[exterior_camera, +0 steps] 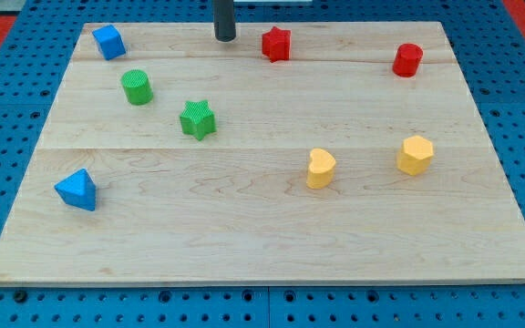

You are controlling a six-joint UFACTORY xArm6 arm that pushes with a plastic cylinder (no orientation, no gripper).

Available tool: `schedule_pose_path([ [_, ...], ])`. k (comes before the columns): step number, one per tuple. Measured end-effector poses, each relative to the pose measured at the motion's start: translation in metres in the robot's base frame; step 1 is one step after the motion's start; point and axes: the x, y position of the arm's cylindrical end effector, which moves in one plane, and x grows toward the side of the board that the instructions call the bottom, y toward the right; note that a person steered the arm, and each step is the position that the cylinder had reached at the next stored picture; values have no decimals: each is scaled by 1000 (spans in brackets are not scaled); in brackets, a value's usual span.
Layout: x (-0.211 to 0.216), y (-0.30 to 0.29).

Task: Slide the red star slightly down

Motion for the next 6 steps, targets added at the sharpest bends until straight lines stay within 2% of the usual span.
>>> schedule_pose_path([
  [2,0,5],
  [6,0,84],
])
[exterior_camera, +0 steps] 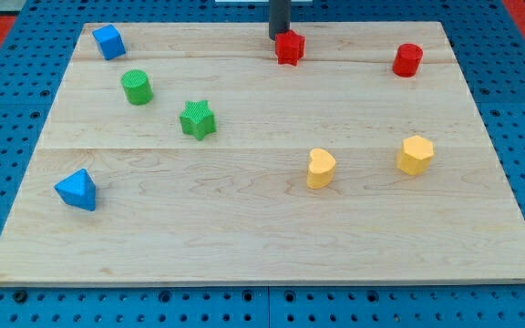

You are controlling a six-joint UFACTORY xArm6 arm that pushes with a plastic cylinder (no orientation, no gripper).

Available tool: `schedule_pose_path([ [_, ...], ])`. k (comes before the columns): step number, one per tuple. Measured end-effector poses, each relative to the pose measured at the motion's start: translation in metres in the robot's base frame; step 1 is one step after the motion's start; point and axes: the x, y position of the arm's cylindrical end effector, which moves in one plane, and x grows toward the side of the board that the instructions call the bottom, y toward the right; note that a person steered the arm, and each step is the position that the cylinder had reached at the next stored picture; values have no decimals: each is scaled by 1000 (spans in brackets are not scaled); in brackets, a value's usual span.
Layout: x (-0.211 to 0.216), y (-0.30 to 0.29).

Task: Slide the red star slightly down

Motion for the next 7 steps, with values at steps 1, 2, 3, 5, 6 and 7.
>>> schedule_pose_path([
  [1,0,0],
  [2,0,8],
  [3,0,32],
  [5,0,38],
  [6,2,37],
  [7,7,36],
])
